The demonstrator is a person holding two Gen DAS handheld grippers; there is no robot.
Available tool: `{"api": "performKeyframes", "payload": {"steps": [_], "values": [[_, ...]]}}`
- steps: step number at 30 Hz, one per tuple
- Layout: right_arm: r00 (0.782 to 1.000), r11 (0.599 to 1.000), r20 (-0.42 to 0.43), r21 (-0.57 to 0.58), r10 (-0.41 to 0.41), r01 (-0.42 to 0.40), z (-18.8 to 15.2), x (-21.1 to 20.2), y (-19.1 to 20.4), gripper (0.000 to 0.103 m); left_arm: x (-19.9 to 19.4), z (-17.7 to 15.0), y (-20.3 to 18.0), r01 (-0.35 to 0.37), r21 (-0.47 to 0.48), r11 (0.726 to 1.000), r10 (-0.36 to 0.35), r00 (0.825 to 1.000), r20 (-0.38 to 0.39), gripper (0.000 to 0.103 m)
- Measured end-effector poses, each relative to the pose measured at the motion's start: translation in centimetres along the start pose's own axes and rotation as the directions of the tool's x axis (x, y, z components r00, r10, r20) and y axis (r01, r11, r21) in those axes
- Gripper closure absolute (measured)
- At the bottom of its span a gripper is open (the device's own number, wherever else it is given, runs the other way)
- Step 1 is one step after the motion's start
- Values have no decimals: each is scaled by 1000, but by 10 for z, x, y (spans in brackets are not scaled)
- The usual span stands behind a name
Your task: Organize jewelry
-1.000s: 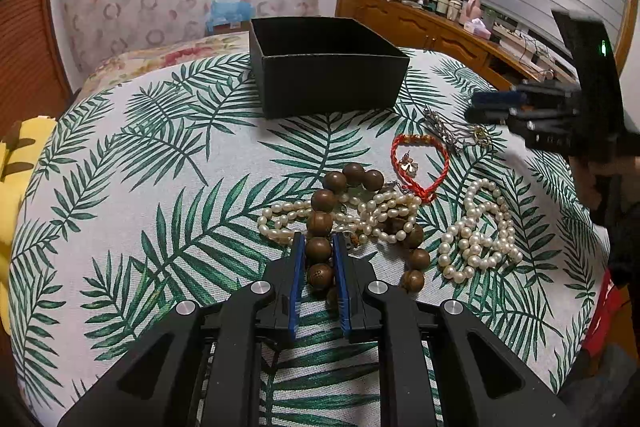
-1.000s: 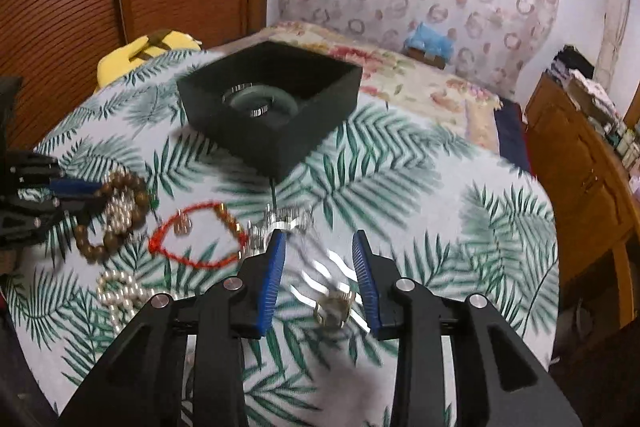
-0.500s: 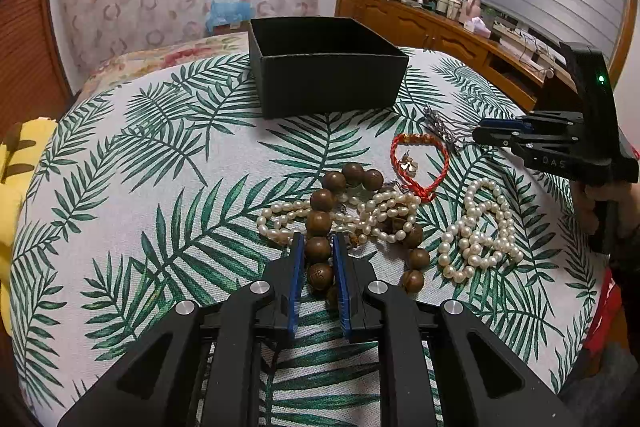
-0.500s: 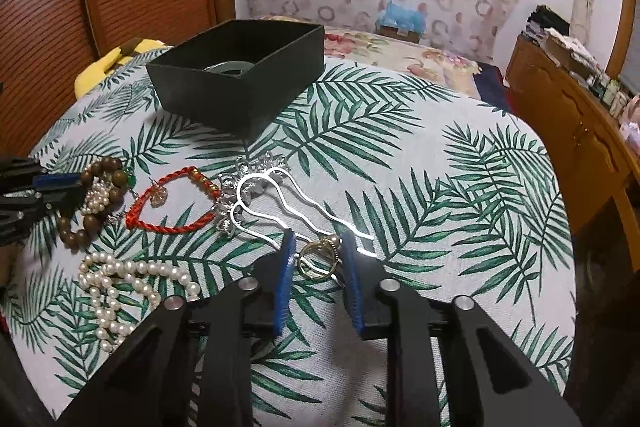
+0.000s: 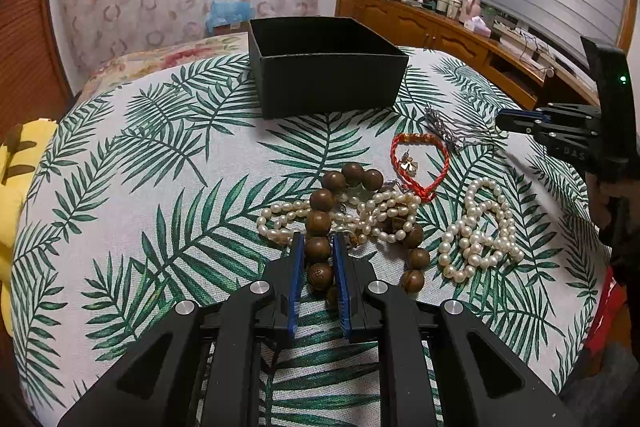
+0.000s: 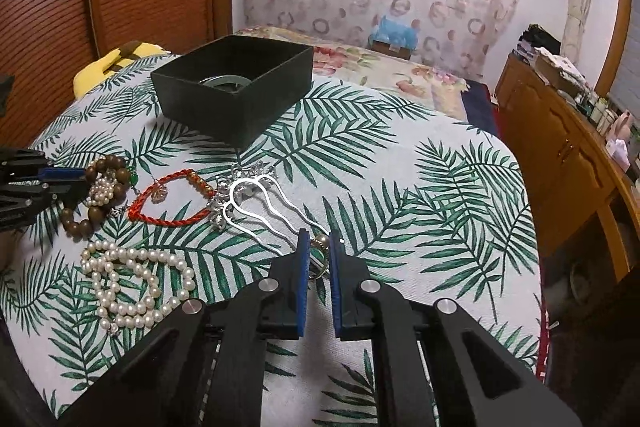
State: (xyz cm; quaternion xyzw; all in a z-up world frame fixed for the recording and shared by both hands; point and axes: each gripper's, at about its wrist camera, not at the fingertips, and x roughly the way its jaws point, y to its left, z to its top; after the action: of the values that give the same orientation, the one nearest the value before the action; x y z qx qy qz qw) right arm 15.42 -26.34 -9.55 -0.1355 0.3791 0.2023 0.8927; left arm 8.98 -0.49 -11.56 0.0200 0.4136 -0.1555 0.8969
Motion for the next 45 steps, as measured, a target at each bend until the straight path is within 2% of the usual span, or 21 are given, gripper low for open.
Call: {"api": "performKeyframes", "payload": {"steps": [6,12,22,30,39,45], "values": [[999,1000,45,-17,23,-22,9,-15,8,93,-1,0,-1,7,11,1000,-7,1000,3,91],[995,998,86,-45,45,-41,24,-23,20,93,-21,10,4,39,-12,999,-38,996,77,91],[981,994,166,-55,99,-91,58,-34,27,92,-65,63,-8,67,38,997,-73,974,212,91],[971,989,194,-79,137,-124,88,-20,33,92,-77,109,-3,27,56,998,-42,960,278,91],[969,988,198,-83,146,-132,111,3,41,92,-80,134,4,40,49,998,-53,956,290,91],[971,985,170,-71,170,-160,121,27,42,92,-74,150,3,17,63,998,-35,955,294,91]]}}
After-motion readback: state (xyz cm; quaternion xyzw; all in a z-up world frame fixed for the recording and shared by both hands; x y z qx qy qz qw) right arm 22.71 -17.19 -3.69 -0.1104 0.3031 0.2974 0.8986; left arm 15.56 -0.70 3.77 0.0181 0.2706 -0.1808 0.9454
